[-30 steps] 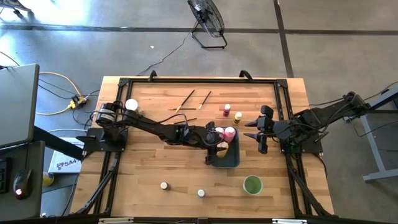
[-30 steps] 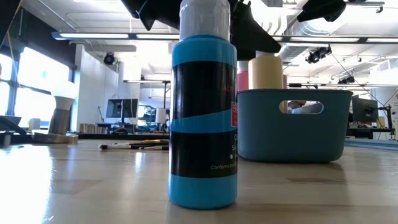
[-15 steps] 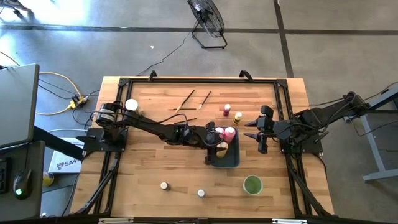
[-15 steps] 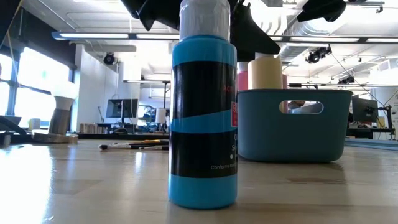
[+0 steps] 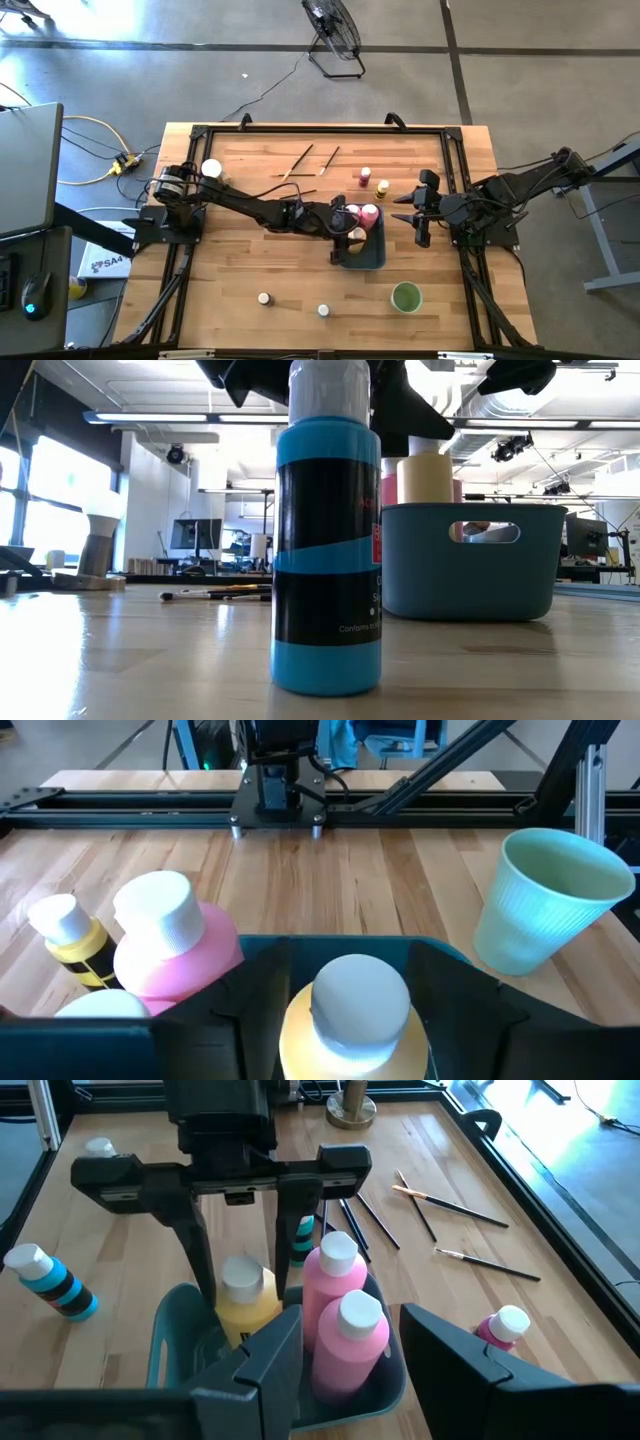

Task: Pick & Place Paint Supplies
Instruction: Put the large yellow paint bottle into the blue bin

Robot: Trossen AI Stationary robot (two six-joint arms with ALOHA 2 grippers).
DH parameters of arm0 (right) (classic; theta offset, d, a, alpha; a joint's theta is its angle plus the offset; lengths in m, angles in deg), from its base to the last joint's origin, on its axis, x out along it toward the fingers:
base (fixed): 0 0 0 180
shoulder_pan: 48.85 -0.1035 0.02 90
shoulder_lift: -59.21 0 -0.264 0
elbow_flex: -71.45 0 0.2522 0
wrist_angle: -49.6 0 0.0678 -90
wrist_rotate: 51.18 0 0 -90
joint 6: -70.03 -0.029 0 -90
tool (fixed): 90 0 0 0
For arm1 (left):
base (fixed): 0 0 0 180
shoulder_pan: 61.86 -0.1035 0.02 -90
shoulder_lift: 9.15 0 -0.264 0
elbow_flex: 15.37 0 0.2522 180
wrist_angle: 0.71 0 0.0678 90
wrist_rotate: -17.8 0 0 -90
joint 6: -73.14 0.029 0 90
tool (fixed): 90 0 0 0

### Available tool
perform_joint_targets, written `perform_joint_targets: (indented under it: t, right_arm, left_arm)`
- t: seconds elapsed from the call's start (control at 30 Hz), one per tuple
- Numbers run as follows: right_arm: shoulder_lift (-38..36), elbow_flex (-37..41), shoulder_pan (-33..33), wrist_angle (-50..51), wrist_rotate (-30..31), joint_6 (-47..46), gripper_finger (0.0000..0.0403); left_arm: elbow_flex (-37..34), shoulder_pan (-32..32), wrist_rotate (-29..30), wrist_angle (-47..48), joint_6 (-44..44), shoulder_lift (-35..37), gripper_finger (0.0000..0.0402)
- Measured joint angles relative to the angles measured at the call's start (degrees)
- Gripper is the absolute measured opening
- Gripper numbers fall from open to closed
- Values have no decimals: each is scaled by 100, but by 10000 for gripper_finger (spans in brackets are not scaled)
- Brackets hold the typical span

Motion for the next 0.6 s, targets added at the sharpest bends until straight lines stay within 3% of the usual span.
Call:
perform_joint_targets:
  t: [0.27,0.6]
  right_arm:
    - [0,0,0,0,0,0,162]
    - [0,0,0,-2,-1,0,162]
  left_arm:
    - [0,-2,-2,-137,1,0,241]
    - [-4,0,-17,5,602,525,244]
